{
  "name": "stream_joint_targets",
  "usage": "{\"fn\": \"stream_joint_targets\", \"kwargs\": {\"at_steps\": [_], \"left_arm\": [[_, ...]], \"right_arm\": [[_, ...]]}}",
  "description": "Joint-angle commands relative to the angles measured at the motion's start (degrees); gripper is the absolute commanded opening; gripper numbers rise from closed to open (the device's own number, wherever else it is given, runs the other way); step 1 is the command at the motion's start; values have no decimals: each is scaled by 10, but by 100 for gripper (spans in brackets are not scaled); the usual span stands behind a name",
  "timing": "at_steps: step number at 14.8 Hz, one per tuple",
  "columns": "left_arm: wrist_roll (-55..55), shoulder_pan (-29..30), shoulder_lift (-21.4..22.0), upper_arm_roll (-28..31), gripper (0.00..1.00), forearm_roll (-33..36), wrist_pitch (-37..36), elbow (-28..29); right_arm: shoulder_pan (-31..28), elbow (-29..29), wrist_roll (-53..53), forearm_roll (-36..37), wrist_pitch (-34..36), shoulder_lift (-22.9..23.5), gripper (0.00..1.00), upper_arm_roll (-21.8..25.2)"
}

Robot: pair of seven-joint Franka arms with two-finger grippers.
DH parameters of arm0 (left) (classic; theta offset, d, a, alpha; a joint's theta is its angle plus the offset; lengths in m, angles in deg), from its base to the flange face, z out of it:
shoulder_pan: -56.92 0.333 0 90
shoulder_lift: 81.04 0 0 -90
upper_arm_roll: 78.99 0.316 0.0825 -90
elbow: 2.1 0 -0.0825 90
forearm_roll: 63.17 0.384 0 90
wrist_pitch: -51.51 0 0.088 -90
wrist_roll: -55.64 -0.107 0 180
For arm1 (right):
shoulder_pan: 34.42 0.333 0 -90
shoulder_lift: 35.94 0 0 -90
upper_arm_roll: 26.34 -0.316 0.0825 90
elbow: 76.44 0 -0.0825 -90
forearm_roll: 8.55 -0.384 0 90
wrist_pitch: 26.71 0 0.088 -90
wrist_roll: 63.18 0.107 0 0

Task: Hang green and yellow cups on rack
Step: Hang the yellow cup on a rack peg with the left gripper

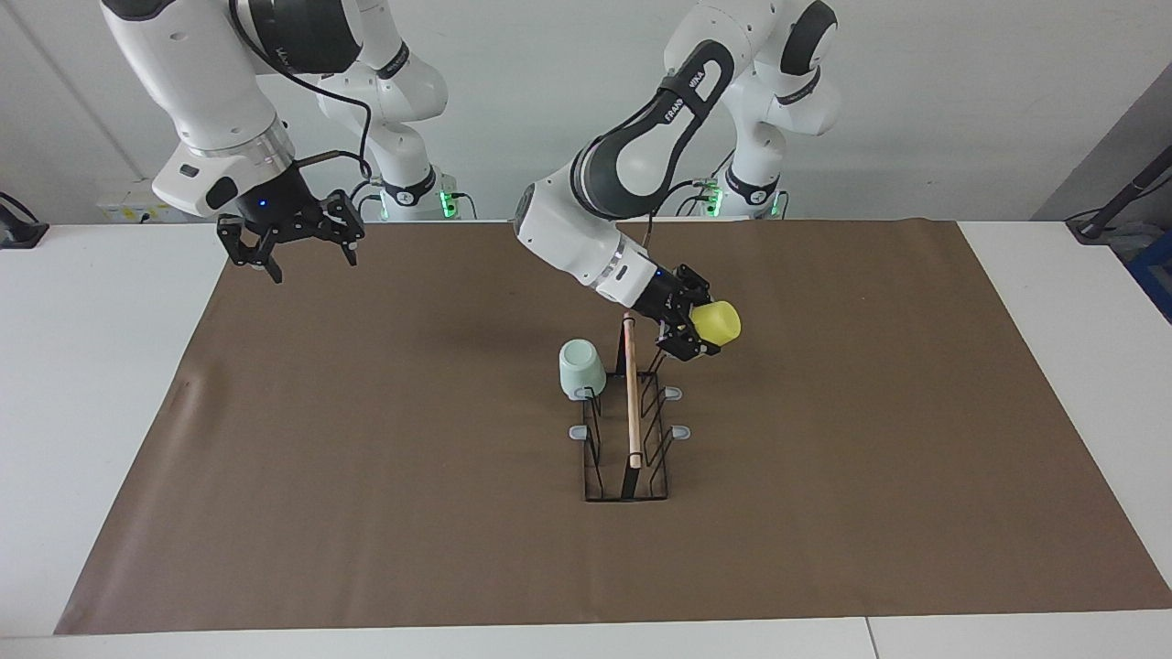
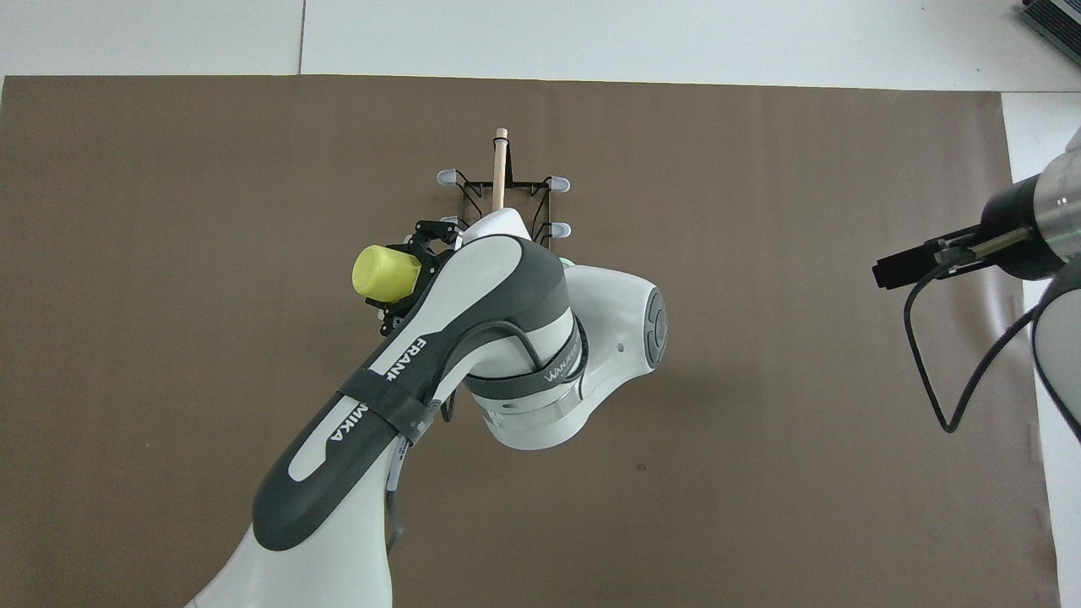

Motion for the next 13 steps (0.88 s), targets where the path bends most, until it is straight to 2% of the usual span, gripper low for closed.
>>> {"fn": "stream_joint_targets", "kwargs": {"at_steps": [1, 13], "left_arm": [[1, -5, -13, -4, 0, 10, -14, -14], [21, 0, -5, -23, 0, 14, -15, 9]], "right_arm": [[4, -12, 7, 5, 12, 7, 100, 3], [3, -12, 7, 4, 12, 7, 100, 3]]}}
